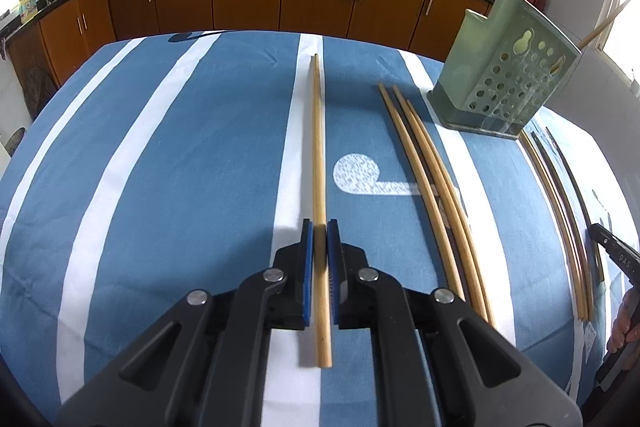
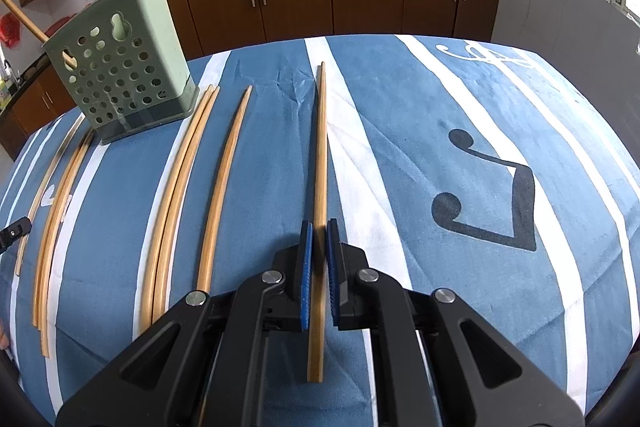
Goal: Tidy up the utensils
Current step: 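Lift both chopsticks and carry them above the green holder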
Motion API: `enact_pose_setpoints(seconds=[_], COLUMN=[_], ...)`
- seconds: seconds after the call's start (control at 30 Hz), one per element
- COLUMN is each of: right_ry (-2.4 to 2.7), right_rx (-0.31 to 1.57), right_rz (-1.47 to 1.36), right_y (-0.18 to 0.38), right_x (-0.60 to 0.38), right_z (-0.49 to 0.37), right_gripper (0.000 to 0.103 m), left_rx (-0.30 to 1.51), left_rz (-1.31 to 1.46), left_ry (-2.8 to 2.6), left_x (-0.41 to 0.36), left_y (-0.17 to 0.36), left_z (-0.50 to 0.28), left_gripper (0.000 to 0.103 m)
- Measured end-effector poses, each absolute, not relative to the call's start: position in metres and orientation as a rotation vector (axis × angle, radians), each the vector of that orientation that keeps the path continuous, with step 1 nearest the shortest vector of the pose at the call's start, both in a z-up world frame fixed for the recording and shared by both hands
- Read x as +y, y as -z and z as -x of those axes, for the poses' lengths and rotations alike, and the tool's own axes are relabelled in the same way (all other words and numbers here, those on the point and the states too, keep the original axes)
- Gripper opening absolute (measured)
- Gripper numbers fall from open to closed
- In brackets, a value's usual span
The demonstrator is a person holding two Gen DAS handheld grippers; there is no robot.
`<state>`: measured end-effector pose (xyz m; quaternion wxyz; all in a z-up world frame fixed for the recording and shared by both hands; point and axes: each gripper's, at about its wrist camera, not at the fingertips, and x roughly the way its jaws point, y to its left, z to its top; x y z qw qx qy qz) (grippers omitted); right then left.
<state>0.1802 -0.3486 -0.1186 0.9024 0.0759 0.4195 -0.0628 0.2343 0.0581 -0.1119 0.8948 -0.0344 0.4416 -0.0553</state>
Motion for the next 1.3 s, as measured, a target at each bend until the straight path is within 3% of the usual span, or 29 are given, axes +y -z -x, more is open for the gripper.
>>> enact_pose_setpoints(seconds=[0.4,0.83,1.3], right_ry=[0.111,0.120,0.093], right_rx=[0.845,0.607,0.493], right_rz=[-0.182,-0.237,-0.225], right_y=[0.108,0.030,-0.010], right_x=[-0.356,-0.374,-0.367], right_z=[-0.165,-0.143,-0.140], right_gripper=[0.007,0.007,0.007], left_rx=[0.940,0.705,0.579], left_rz=[0.062,0.096,0.120], left_ry=[0.110,0.144,0.134], left_x=[0.058,0.063,0.062], left_y=[0.107,0.013,-0.035], left_z=[-0.223,-0.202,-0.197], left_gripper=[0.008,0.008,0.008])
